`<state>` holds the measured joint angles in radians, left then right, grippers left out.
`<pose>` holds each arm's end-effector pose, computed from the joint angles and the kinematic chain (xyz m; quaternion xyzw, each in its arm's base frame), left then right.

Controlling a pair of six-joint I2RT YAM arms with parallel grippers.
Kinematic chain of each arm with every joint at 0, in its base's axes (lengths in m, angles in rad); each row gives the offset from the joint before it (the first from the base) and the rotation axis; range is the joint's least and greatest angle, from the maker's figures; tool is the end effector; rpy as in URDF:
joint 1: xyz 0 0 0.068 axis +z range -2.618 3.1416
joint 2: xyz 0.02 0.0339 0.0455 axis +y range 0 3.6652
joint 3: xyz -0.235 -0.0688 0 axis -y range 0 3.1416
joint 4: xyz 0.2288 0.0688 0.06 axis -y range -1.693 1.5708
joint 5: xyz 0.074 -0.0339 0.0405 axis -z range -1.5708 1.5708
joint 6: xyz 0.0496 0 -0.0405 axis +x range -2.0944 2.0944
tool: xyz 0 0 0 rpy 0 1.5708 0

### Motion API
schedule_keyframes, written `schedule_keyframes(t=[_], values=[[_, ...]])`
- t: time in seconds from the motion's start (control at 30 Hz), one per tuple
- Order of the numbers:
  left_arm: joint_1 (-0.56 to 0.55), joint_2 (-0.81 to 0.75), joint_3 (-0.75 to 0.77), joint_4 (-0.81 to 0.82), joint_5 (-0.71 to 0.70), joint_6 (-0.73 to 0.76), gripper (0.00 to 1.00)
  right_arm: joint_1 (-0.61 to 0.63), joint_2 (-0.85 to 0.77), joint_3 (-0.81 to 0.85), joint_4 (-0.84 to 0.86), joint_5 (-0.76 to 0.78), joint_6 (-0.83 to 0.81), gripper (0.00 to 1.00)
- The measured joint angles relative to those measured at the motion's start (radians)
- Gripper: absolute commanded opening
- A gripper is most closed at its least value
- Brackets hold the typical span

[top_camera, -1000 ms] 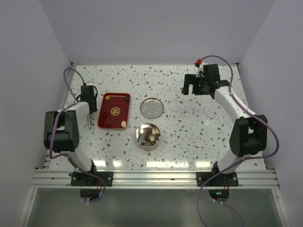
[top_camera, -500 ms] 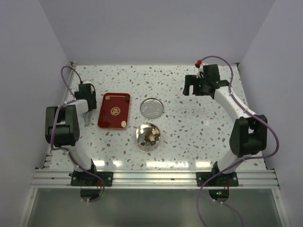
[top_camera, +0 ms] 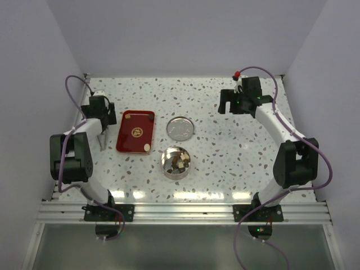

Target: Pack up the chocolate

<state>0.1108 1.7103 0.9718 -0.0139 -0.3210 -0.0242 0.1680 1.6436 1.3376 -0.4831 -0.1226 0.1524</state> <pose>0.3468 0.0543 0.1538 -0.1245 0.8993 0.1635 0.3860 0.3541 0.0662 0.2487 -0.0305 0.9226 0.1166 0.3664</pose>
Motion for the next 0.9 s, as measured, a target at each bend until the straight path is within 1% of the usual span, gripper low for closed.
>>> schedule_keyframes(t=[0.17,0.33,0.47,0.6,0.7,0.9], values=[[0.0,-0.099,0.01,-0.038,0.005,-0.022,1.0,0.0,-0.01,0.0,-0.003,0.0,0.0,0.99],[0.0,-0.142,0.094,-0.119,0.031,-0.055,1.0,0.0,-0.012,0.0,-0.003,0.0,0.0,0.98],[0.0,-0.214,0.109,-0.142,0.141,-0.085,1.0,0.009,-0.012,0.0,-0.001,0.003,0.002,0.97],[-0.004,-0.288,0.113,-0.135,0.306,-0.128,1.0,0.049,-0.004,0.002,0.018,0.014,0.01,0.95],[-0.029,-0.309,0.119,-0.132,0.377,-0.144,1.0,0.126,0.067,0.027,0.032,0.029,0.019,0.94],[-0.116,-0.311,0.119,-0.137,0.418,-0.149,1.0,0.251,0.269,0.133,0.042,0.057,0.04,0.87]])
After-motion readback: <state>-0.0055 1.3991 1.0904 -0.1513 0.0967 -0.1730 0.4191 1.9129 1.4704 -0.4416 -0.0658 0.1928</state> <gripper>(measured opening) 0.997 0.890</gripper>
